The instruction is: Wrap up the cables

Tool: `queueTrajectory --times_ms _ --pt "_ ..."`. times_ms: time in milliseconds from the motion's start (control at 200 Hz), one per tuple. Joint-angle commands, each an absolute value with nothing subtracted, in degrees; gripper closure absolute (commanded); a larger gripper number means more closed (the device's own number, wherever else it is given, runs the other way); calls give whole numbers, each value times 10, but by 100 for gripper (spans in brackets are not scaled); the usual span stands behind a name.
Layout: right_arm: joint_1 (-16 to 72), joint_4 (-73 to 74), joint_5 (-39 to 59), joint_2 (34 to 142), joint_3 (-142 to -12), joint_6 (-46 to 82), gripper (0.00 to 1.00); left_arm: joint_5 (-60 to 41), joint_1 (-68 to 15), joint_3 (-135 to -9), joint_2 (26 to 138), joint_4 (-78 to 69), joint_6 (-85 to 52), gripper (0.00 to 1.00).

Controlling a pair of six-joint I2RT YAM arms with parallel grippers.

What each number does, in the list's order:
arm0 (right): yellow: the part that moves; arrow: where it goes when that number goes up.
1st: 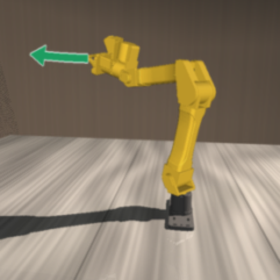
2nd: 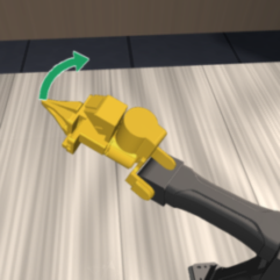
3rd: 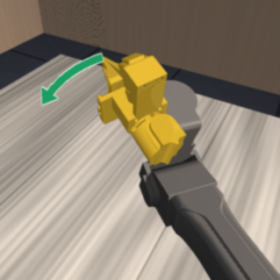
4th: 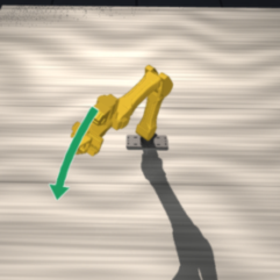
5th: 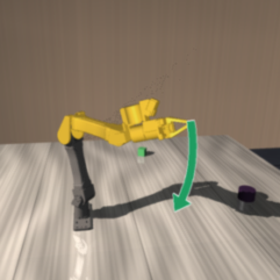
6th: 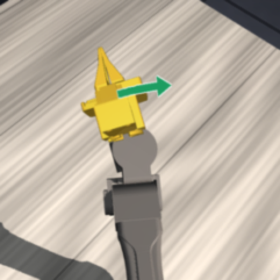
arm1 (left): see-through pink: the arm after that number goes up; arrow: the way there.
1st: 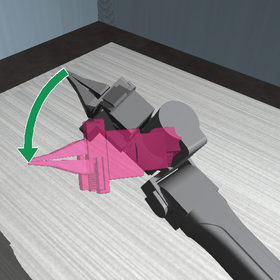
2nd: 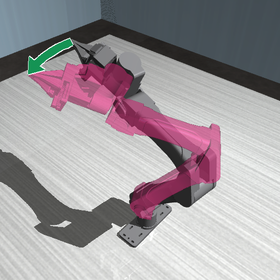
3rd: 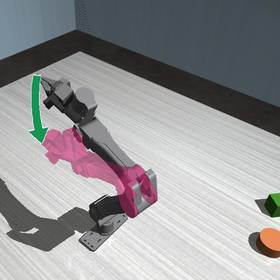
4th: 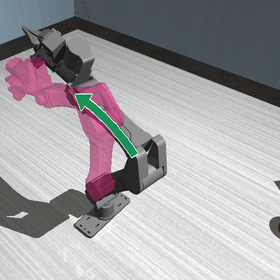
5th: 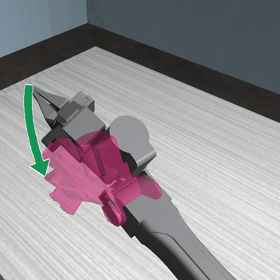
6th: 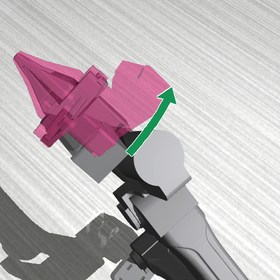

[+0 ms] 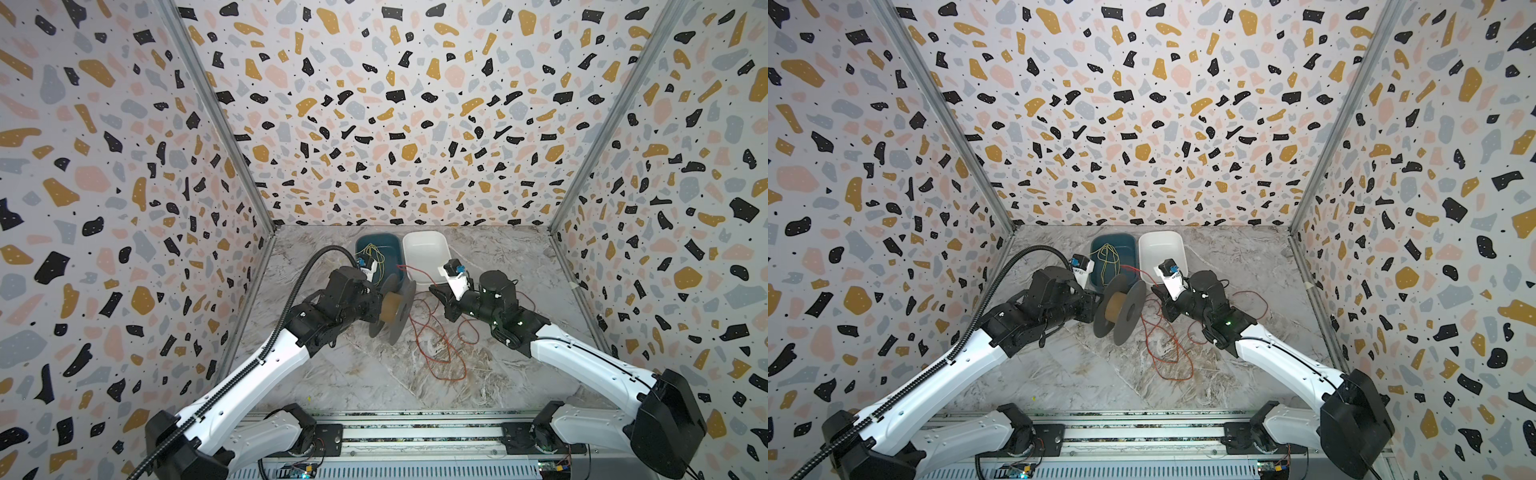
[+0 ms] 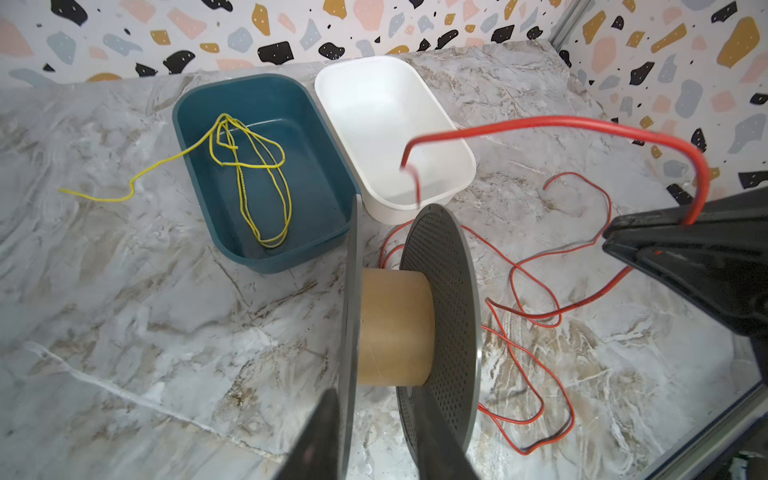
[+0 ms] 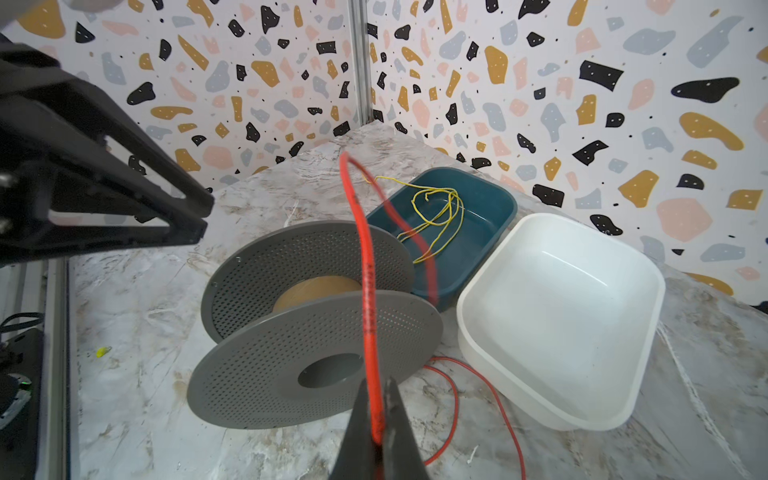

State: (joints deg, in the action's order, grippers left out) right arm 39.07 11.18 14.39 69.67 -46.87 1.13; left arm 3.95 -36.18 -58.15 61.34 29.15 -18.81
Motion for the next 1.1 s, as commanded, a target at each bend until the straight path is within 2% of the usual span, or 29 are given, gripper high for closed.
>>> queueTrajectory --times_ms 0,110,431,556,791,1096 --pt "391 103 174 678 -494 5 100 47 -364 -568 580 251 -180 49" --pt "391 62 196 677 -520 5 100 63 -364 -575 570 254 -157 33" --pt "402 -42 270 685 -598 26 100 71 -363 -593 553 253 -81 26" --pt "411 -57 328 689 -604 42 100 81 -363 -569 519 233 -76 16" --pt "426 0 420 689 -564 82 100 74 -363 -518 475 204 -85 10" --pt "445 35 430 675 -519 114 100 47 -363 -431 436 142 -103 9"
